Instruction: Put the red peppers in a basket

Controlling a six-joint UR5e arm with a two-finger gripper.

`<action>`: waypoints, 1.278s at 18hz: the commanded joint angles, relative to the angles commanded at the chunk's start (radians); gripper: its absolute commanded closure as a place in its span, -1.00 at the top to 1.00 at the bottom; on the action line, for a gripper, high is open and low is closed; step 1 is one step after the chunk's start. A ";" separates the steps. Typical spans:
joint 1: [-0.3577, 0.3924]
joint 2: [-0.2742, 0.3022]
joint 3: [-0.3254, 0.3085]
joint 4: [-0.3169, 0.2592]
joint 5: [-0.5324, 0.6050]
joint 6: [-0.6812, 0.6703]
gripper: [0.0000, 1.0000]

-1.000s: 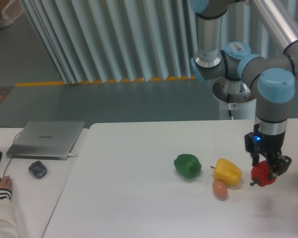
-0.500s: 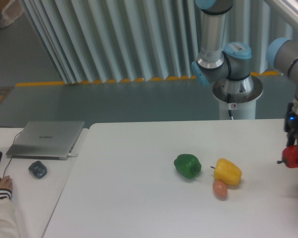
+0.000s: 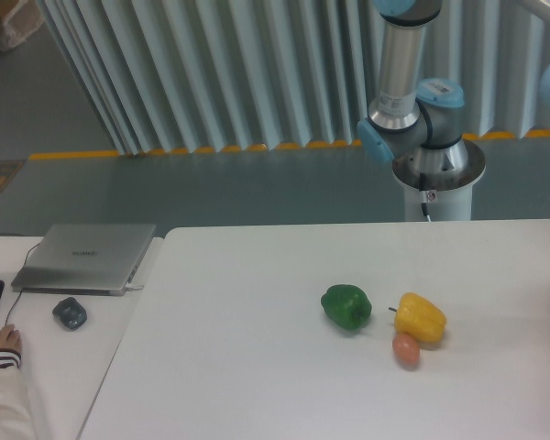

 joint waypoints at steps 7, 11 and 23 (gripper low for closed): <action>0.020 -0.021 -0.026 0.077 0.164 0.235 -0.10; 0.046 -0.041 -0.025 0.089 0.195 0.341 0.51; 0.002 -0.006 -0.025 0.077 0.046 -0.029 1.00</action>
